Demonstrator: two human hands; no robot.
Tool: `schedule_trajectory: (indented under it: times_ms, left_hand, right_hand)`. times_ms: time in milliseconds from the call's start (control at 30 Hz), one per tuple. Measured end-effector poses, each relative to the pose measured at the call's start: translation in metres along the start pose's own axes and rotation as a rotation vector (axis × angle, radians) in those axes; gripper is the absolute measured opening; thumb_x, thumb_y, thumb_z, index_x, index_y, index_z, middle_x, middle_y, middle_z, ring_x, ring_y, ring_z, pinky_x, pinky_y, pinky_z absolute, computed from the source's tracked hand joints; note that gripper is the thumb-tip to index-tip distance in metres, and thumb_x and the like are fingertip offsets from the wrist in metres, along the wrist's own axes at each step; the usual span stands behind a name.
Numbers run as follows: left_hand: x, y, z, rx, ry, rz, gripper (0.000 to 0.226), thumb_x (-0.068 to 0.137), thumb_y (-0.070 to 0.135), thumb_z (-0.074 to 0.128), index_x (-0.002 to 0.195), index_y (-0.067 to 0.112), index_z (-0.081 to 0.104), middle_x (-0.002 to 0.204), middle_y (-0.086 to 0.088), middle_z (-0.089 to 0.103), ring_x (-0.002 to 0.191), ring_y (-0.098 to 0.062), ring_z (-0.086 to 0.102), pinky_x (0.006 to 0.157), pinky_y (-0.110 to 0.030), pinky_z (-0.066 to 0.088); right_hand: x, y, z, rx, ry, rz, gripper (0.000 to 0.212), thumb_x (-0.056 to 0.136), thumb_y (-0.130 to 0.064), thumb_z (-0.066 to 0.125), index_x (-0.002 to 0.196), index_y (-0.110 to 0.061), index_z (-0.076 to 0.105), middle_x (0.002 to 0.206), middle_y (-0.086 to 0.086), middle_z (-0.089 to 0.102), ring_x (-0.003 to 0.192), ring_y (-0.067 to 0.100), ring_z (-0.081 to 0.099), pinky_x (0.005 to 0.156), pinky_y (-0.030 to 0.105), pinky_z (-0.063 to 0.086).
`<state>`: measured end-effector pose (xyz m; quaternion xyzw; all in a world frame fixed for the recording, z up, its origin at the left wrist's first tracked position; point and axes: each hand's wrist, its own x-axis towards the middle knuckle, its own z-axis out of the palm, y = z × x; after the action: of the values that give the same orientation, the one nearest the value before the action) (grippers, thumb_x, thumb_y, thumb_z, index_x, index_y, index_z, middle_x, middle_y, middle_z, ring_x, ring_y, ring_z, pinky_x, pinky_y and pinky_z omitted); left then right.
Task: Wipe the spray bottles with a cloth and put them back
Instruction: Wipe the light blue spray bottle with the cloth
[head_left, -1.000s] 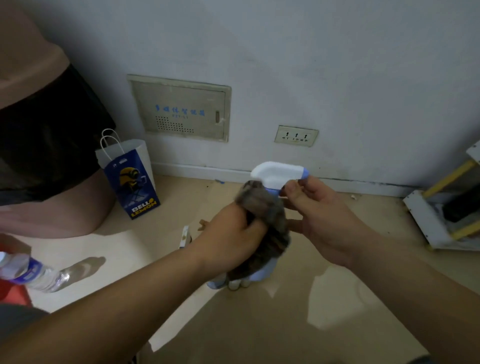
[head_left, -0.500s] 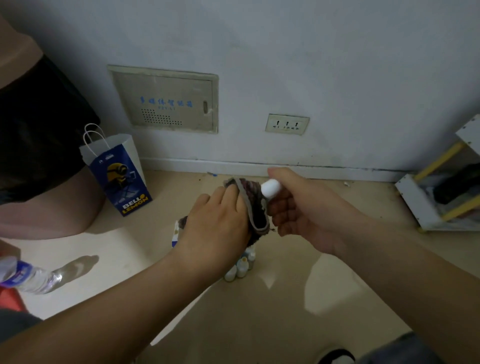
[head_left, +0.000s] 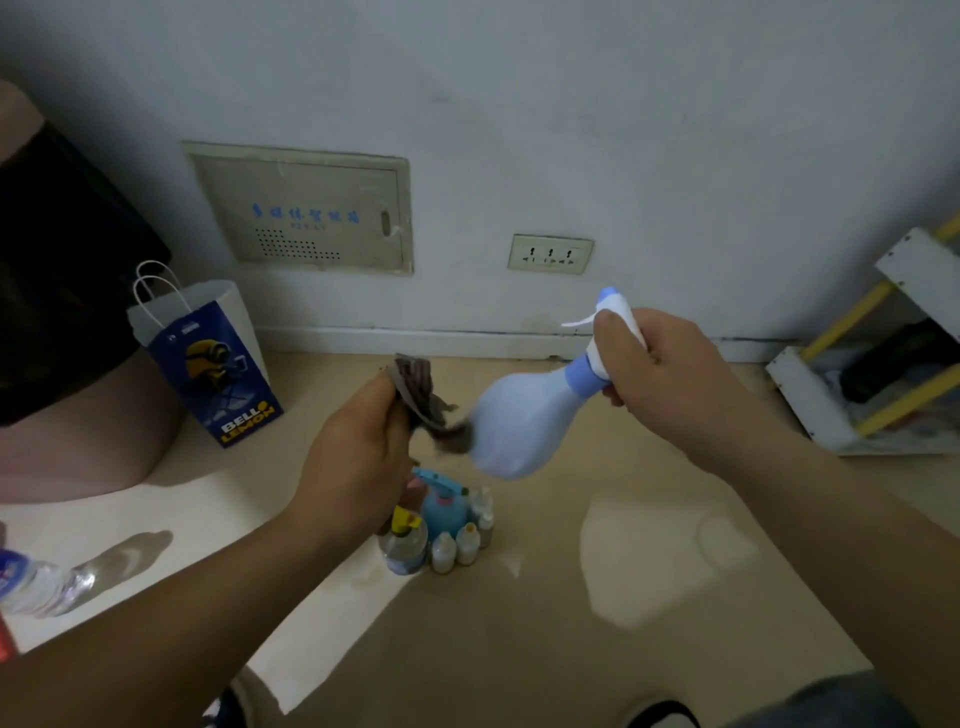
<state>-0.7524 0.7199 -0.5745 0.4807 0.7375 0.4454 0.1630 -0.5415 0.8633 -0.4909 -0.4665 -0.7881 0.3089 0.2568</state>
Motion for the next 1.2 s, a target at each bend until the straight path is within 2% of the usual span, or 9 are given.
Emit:
schedule_trajectory:
  times_ms: [167,300,567,633,733,800,967,1067,1200]
  left_hand:
    - [-0.002,0.002,0.008,-0.03,-0.064,0.04,0.026,0.104,0.013,0.044,0.11,0.032,0.062,0.099,0.012,0.065,0.092,-0.008,0.063,0.078,-0.036,0.052]
    - [-0.016,0.034,0.012,-0.066,-0.122,0.208,0.026,0.107,0.018,0.043,0.12,0.028,0.063,0.109,0.014,0.062,0.102,-0.011,0.06,0.082,-0.023,0.044]
    - [-0.012,0.037,0.01,0.317,-0.041,0.432,0.031,0.101,0.037,0.04,0.109,0.019,0.064,0.097,0.003,0.064,0.087,-0.023,0.058,0.079,-0.043,0.047]
    - [0.002,0.022,0.004,0.21,-0.052,0.276,0.042,0.106,0.043,0.03,0.11,0.021,0.065,0.099,0.0,0.066,0.09,-0.024,0.061,0.079,-0.042,0.05]
    - [0.012,0.014,0.003,-0.291,-0.152,-0.356,0.043,0.11,0.047,0.029,0.111,0.023,0.065,0.1,-0.002,0.068,0.088,-0.022,0.066,0.076,-0.037,0.054]
    - [0.008,0.023,0.004,-0.345,-0.169,-0.459,0.042,0.109,0.049,0.032,0.105,0.023,0.065,0.099,-0.002,0.069,0.092,-0.024,0.065,0.082,-0.038,0.052]
    - [-0.016,0.05,0.021,0.17,-0.04,0.272,0.034,0.109,0.03,0.034,0.093,0.023,0.063,0.081,0.007,0.061,0.076,-0.019,0.058,0.072,-0.042,0.048]
    - [-0.001,0.029,0.012,0.105,-0.099,0.347,0.031,0.109,0.033,0.036,0.1,0.024,0.065,0.088,0.009,0.064,0.081,-0.016,0.061,0.076,-0.041,0.05]
    - [0.013,0.013,-0.001,-0.188,-0.233,-0.27,0.039,0.112,0.044,0.031,0.113,0.028,0.067,0.113,0.0,0.07,0.102,-0.013,0.064,0.096,-0.038,0.051]
  right_hand:
    - [-0.002,0.002,0.0,0.162,-0.041,0.034,0.05,0.104,-0.043,0.048,0.071,-0.008,0.061,0.053,-0.005,0.059,0.048,0.008,0.054,0.05,0.018,0.042]
    - [-0.007,-0.005,0.011,0.215,-0.074,0.005,0.052,0.106,-0.04,0.047,0.067,-0.008,0.059,0.052,-0.002,0.058,0.048,0.012,0.053,0.048,0.023,0.044]
    - [-0.025,-0.025,0.046,0.163,-0.076,-0.137,0.055,0.106,-0.042,0.042,0.072,-0.002,0.054,0.066,0.021,0.059,0.061,0.032,0.057,0.058,0.042,0.049]
    - [-0.023,-0.027,0.041,0.161,-0.03,-0.132,0.051,0.106,-0.041,0.043,0.073,-0.004,0.055,0.068,0.021,0.06,0.057,0.023,0.054,0.056,0.038,0.047]
    - [-0.018,-0.023,0.036,0.167,0.026,-0.1,0.054,0.107,-0.042,0.041,0.072,-0.002,0.052,0.067,0.022,0.057,0.056,0.019,0.049,0.056,0.037,0.044]
    - [-0.016,-0.019,0.037,0.163,0.039,-0.055,0.055,0.107,-0.044,0.04,0.069,-0.005,0.051,0.062,0.014,0.055,0.057,0.019,0.049,0.057,0.038,0.044]
    - [-0.025,-0.019,0.054,0.157,-0.004,-0.097,0.051,0.106,-0.043,0.042,0.063,-0.016,0.048,0.058,0.006,0.052,0.056,0.021,0.051,0.056,0.038,0.045]
    - [-0.025,-0.023,0.054,0.168,-0.007,-0.113,0.05,0.106,-0.04,0.044,0.063,-0.015,0.048,0.055,-0.004,0.047,0.053,0.012,0.046,0.053,0.029,0.039]
    - [-0.019,-0.021,0.04,0.186,0.038,-0.077,0.05,0.106,-0.042,0.043,0.064,-0.015,0.048,0.058,0.002,0.05,0.054,0.015,0.045,0.056,0.031,0.039]
